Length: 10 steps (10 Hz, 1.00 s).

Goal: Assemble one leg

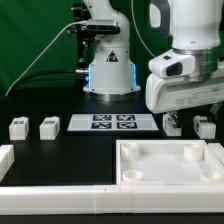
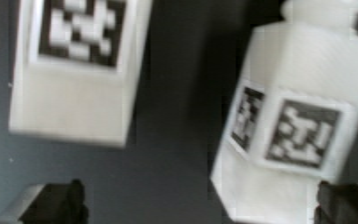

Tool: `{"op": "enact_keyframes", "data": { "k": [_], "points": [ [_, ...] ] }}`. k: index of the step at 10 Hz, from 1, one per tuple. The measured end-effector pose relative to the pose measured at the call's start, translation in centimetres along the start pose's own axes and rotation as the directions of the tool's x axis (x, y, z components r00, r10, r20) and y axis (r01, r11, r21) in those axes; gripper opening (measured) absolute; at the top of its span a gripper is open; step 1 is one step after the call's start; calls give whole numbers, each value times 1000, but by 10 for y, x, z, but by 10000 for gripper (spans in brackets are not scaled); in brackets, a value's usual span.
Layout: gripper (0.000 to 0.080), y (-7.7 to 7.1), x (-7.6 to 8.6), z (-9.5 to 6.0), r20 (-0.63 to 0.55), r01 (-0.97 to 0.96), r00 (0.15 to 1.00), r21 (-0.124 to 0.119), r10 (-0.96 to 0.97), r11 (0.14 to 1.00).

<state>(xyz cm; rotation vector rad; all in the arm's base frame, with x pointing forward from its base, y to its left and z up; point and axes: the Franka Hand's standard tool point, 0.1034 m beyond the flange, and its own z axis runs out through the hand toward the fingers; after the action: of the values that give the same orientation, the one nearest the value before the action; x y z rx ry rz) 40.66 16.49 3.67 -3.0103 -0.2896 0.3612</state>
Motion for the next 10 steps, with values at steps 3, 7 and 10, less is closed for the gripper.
{"op": "enact_keyframes", "data": {
  "k": [3, 7, 10],
  "points": [
    [649, -16, 10, -15, 283, -28, 959, 8, 25, 1000],
    [649, -11, 9, 5, 253, -20, 967, 16, 15, 1000],
    [649, -12, 9, 5, 294, -21, 956, 19, 14, 1000]
  ]
}}
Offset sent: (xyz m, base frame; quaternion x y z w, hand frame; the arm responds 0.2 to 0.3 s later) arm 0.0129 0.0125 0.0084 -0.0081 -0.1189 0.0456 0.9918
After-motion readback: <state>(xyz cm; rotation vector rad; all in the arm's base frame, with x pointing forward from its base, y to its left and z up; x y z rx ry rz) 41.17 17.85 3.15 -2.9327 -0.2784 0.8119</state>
